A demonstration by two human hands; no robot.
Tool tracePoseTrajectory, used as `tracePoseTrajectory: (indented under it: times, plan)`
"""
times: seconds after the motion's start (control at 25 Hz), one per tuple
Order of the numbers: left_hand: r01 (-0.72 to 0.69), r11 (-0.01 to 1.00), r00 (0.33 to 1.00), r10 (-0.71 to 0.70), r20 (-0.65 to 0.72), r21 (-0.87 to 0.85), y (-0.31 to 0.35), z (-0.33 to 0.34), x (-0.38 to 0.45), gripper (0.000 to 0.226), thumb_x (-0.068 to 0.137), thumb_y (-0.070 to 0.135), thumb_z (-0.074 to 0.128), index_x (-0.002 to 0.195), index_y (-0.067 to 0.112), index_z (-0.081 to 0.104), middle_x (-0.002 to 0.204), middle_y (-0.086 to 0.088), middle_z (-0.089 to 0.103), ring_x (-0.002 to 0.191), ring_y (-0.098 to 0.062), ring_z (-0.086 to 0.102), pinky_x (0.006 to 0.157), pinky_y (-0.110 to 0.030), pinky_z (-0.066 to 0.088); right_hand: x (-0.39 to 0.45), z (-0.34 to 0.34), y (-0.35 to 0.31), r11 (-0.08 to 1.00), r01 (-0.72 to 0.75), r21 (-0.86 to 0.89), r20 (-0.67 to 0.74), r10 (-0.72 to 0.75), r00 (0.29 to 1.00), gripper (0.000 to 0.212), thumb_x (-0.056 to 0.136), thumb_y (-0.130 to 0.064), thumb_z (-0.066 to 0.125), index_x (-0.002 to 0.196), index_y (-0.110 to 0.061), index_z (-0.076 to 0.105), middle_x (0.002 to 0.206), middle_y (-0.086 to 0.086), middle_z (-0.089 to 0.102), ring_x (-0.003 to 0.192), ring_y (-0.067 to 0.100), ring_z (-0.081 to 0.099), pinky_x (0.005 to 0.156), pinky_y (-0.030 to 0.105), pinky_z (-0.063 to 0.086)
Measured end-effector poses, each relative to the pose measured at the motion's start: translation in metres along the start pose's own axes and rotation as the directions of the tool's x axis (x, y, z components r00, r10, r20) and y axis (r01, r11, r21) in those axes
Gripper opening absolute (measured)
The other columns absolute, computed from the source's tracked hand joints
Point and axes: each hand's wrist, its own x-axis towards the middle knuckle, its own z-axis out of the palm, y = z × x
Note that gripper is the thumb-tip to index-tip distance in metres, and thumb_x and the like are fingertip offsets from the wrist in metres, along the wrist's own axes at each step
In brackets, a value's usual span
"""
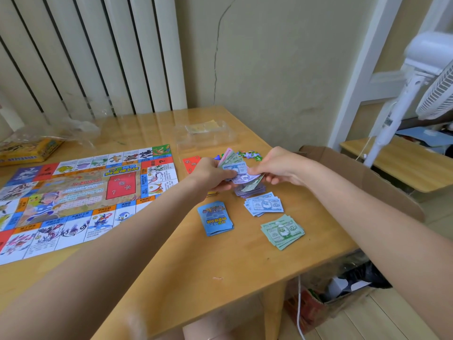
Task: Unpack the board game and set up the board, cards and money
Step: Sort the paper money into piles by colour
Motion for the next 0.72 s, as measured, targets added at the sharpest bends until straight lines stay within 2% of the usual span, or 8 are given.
tracePoseTrajectory:
  times: [0.12, 0.24, 0.32, 0.4, 0.52, 0.72]
  plan:
    - [-0.048, 0.998, 0.997, 0.049, -0.052, 0.029, -0.001, 0.001, 0.002, 0.012, 0.085, 0.004, 0.064, 0.075, 0.004, 0.058, 0.068, -0.008, 0.061, 0.036, -0.002, 0.056, 0.049, -0.014, 0.052, 0.000, -0.003, 0.001, 0.997, 0.005, -0.073, -0.013, -0.006, 1.000, 0.026, 0.080, -0.023, 0.072, 0.094, -0.003, 0.063, 0.064, 0.005, 0.049, 0.051, 0.012, 0.039, 0.045, 0.020, 0.032]
    - [-0.131, 0.990, 0.981, 0.138, -0.134, 0.058, -0.003, 0.000, 0.003, 0.010, 0.088, 0.006, 0.061, 0.089, -0.003, 0.065, 0.066, -0.005, 0.064, 0.047, -0.008, 0.061, 0.060, -0.024, 0.055, 0.001, -0.005, 0.002, 0.993, 0.007, -0.116, -0.036, -0.011, 0.999, 0.023, 0.082, -0.020, 0.070, 0.093, -0.001, 0.063, 0.057, 0.004, 0.048, 0.047, 0.013, 0.038, 0.042, 0.020, 0.031]
    - [-0.216, 0.965, 0.961, 0.237, -0.140, 0.152, -0.002, -0.003, 0.001, 0.008, 0.090, 0.008, 0.058, 0.090, 0.005, 0.065, 0.068, -0.002, 0.066, 0.057, -0.009, 0.062, 0.060, -0.023, 0.051, 0.001, -0.005, 0.003, 0.990, 0.002, -0.140, -0.027, -0.006, 1.000, 0.021, 0.083, -0.020, 0.069, 0.088, -0.001, 0.063, 0.056, 0.003, 0.048, 0.045, 0.012, 0.038, 0.038, 0.018, 0.031]
    - [-0.233, 0.952, 0.964, 0.252, -0.079, 0.198, -0.002, -0.006, 0.000, 0.008, 0.090, 0.009, 0.058, 0.089, 0.007, 0.066, 0.067, 0.003, 0.067, 0.055, -0.004, 0.062, 0.057, -0.018, 0.050, 0.003, -0.002, 0.004, 0.984, -0.014, -0.175, -0.018, 0.011, 1.000, 0.022, 0.083, -0.021, 0.069, 0.077, -0.003, 0.059, 0.056, 0.003, 0.049, 0.043, 0.012, 0.037, 0.035, 0.016, 0.031]
    - [-0.202, 0.957, 0.979, 0.193, 0.062, 0.207, -0.007, -0.001, -0.001, 0.012, 0.089, 0.007, 0.060, 0.093, -0.002, 0.067, 0.062, 0.009, 0.068, 0.051, 0.003, 0.062, 0.056, -0.014, 0.051, 0.007, 0.002, 0.009, 0.967, -0.035, -0.251, -0.035, 0.027, 0.999, 0.028, 0.081, -0.023, 0.070, 0.067, -0.007, 0.052, 0.056, 0.003, 0.051, 0.041, 0.012, 0.038, 0.035, 0.018, 0.031]
    - [-0.166, 0.964, 0.980, 0.138, 0.143, 0.205, -0.007, 0.004, -0.001, 0.013, 0.089, 0.004, 0.059, 0.098, -0.004, 0.064, 0.075, -0.004, 0.066, 0.048, 0.003, 0.062, 0.058, -0.014, 0.054, 0.006, -0.001, 0.011, 0.954, -0.036, -0.299, -0.044, 0.024, 0.999, 0.029, 0.082, -0.023, 0.065, 0.061, -0.007, 0.054, 0.050, 0.002, 0.051, 0.038, 0.012, 0.040, 0.037, 0.018, 0.033]
